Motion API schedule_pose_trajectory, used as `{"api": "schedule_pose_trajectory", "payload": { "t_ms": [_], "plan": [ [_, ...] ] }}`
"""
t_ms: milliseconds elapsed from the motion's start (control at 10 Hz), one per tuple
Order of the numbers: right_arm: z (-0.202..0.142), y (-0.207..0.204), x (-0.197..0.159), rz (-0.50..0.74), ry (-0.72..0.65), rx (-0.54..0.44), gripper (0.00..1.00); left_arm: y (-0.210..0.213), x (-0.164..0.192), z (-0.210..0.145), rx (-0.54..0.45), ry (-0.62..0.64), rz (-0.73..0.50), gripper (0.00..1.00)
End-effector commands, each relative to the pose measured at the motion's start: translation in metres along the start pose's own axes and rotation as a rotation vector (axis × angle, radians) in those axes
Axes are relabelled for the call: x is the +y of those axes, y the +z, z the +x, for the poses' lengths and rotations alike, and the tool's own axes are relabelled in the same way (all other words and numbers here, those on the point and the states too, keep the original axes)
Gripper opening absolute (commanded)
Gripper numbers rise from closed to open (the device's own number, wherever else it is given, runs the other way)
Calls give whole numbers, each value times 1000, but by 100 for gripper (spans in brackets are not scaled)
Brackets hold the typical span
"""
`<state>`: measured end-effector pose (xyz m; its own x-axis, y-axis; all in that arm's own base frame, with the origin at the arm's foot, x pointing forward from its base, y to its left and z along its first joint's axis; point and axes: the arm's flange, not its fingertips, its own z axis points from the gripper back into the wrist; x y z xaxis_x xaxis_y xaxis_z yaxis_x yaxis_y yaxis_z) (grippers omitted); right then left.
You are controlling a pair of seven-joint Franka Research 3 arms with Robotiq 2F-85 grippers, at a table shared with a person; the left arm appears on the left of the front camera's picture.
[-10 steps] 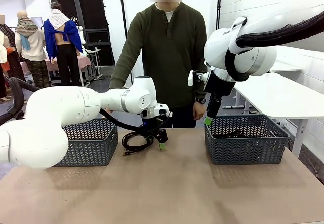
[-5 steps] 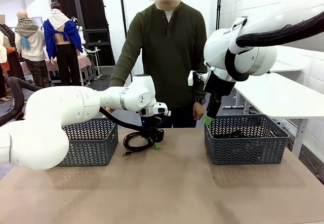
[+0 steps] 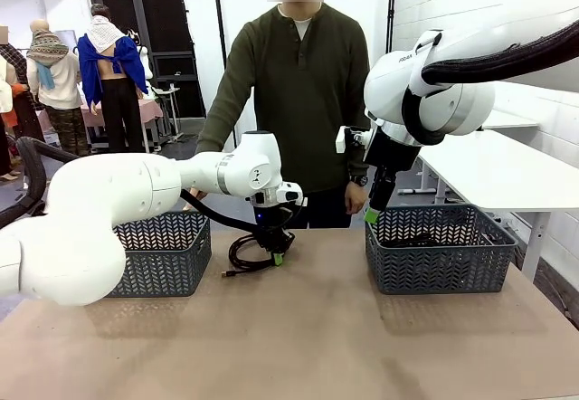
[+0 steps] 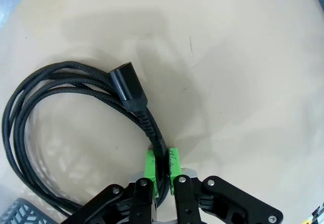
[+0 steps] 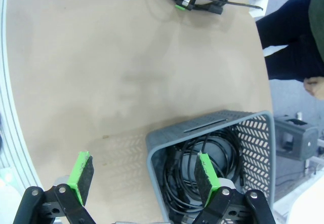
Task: Organize the cables according to human instructions.
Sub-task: Pick up a bundle of cables and place it in the basket indicated by the human.
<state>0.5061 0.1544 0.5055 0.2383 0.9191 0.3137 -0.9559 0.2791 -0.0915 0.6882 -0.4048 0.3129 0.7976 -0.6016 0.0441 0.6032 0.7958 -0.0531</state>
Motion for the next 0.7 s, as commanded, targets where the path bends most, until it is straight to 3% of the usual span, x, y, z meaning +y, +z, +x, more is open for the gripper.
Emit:
{"api": "schedule_pose_trajectory", "payload": {
  "t_ms": [0, 300, 600],
  "plan": [
    [1, 0, 0, -4, -6, 1, 100, 6, -1, 17, 25, 28, 56, 0],
    [1, 0, 0, -4, -6, 1, 100, 32, -3, 11, 1, 57, 63, 0],
    [1, 0, 0, -4, -6, 1, 100, 96, -22, -7, -3, -126, 56, 0]
  ]
}}
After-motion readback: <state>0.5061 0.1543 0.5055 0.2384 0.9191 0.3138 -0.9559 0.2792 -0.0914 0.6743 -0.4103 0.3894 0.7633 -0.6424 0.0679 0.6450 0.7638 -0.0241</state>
